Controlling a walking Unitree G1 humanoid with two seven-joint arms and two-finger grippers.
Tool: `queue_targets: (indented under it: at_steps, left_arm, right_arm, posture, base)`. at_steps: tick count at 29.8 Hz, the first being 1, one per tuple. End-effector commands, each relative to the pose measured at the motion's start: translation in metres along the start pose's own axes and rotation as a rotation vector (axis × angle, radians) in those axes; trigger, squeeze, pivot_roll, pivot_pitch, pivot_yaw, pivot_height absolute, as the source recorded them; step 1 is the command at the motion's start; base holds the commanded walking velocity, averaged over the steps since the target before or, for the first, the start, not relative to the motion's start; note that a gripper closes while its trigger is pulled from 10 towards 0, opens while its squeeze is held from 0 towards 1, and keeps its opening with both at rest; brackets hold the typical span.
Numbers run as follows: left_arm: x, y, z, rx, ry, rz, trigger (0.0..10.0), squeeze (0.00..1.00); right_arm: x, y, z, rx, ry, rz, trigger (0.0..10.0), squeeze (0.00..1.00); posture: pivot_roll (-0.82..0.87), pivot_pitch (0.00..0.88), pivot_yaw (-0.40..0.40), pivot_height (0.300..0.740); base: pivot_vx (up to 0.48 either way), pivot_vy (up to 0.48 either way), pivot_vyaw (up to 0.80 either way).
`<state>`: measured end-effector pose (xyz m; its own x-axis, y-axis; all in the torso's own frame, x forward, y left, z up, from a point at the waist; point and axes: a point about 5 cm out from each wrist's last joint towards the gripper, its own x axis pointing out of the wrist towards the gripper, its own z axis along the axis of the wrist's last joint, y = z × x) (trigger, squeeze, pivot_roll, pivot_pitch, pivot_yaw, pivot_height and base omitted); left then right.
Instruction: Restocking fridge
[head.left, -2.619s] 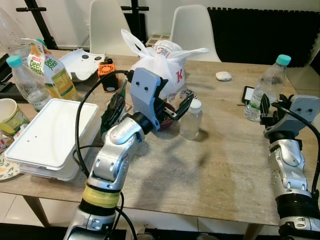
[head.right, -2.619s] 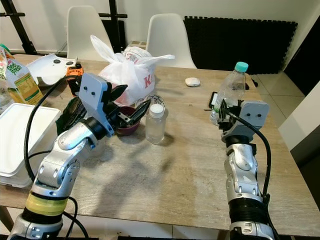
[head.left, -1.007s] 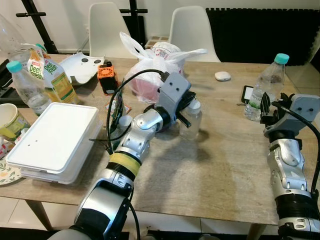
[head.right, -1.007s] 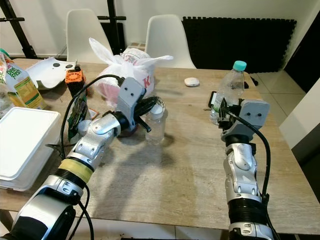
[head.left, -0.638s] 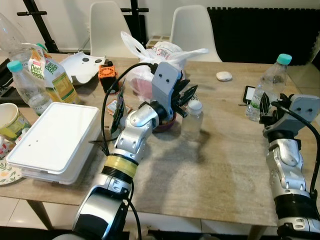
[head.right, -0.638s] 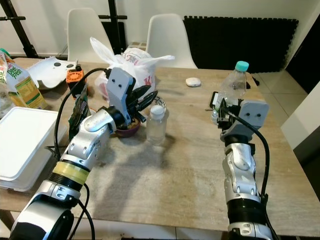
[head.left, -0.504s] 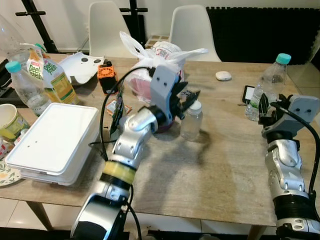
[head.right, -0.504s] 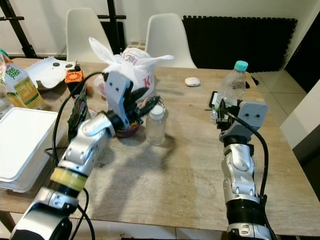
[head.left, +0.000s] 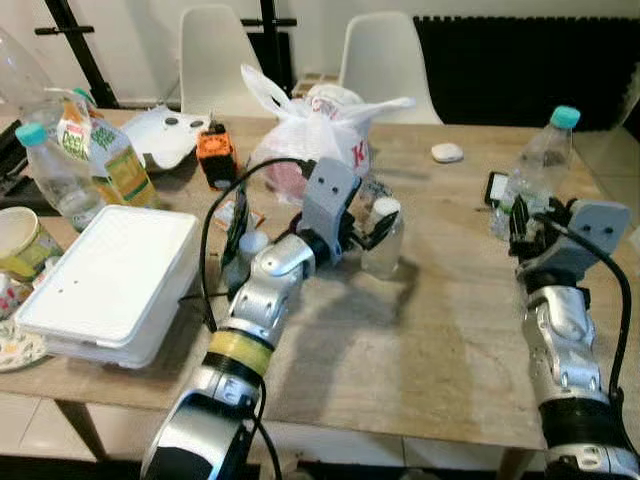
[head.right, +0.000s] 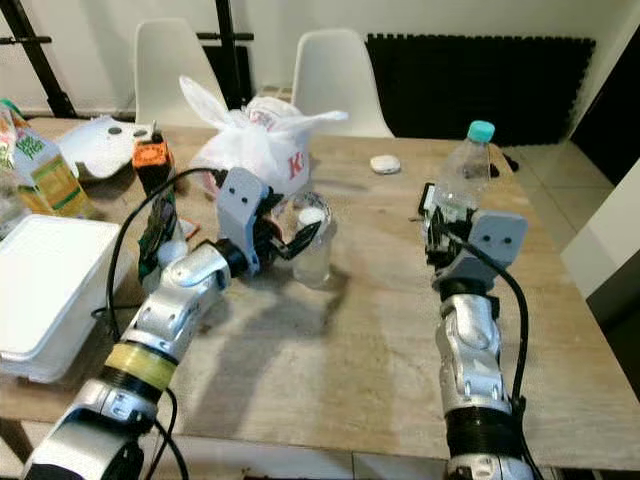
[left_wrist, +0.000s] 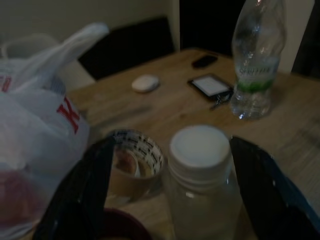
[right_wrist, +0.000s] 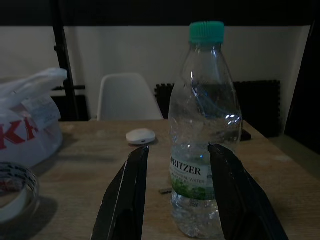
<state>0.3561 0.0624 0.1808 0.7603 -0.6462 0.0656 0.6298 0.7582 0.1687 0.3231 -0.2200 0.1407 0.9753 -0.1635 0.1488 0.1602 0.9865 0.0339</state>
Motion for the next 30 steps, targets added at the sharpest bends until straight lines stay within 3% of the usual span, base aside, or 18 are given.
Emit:
queue_targets:
  at_steps: [1, 12, 13, 14, 15, 16, 17, 30]
  left_arm:
    - [0.002, -0.001, -0.008, -0.010, 0.034, 0.006, 10.0, 0.00]
    - [0.015, -0.006, -0.008, 0.007, 0.046, -0.055, 10.0, 0.00]
    - [0.016, -0.005, -0.008, 0.007, 0.044, -0.053, 9.1, 0.00]
    - [0.016, -0.005, -0.008, 0.007, 0.044, -0.053, 9.1, 0.00]
    - [0.016, -0.005, -0.008, 0.004, 0.042, -0.052, 4.8, 0.00]
    - [0.017, -0.005, -0.008, 0.002, 0.040, -0.052, 4.8, 0.00]
    - [0.018, -0.006, -0.008, -0.002, 0.044, -0.058, 0.0, 0.00]
    - [0.017, -0.004, -0.012, -0.011, 0.037, -0.064, 0.0, 0.00]
  right_arm:
    - [0.000, -0.002, 0.001, -0.006, 0.002, -0.009, 10.0, 0.00]
    - [0.002, -0.002, 0.002, -0.016, -0.004, -0.010, 10.0, 0.00]
    - [0.002, -0.001, 0.002, -0.018, -0.004, -0.009, 10.0, 0.00]
    - [0.002, -0.001, 0.002, -0.018, -0.004, -0.009, 10.0, 0.00]
    - [0.003, -0.001, 0.003, -0.018, -0.006, -0.008, 10.0, 0.00]
    - [0.004, -0.001, 0.004, -0.018, -0.008, -0.008, 10.0, 0.00]
    - [0.005, -0.001, 0.006, -0.019, -0.011, -0.007, 10.0, 0.00]
    - [0.010, 0.002, 0.009, -0.018, -0.022, 0.006, 10.0, 0.00]
  posture:
    - [-0.06, 0.037, 0.015, 0.740]
    - [-0.08, 0.026, 0.026, 0.740]
    - [-0.09, 0.024, 0.027, 0.740]
    - [-0.09, 0.024, 0.027, 0.740]
    - [-0.09, 0.022, 0.026, 0.740]
    - [-0.09, 0.021, 0.026, 0.740]
    - [-0.09, 0.017, 0.026, 0.740]
    - [-0.08, 0.000, 0.019, 0.740]
  base:
    - [0.000, 0.000, 0.00]
    - [0.000, 0.000, 0.00]
    - [0.000, 0.000, 0.00]
    - [0.000, 0.000, 0.00]
    - [0.000, 0.000, 0.00]
    - [0.000, 0.000, 0.00]
    - [0.000, 0.000, 0.00]
    - [0.000, 0.000, 0.00]
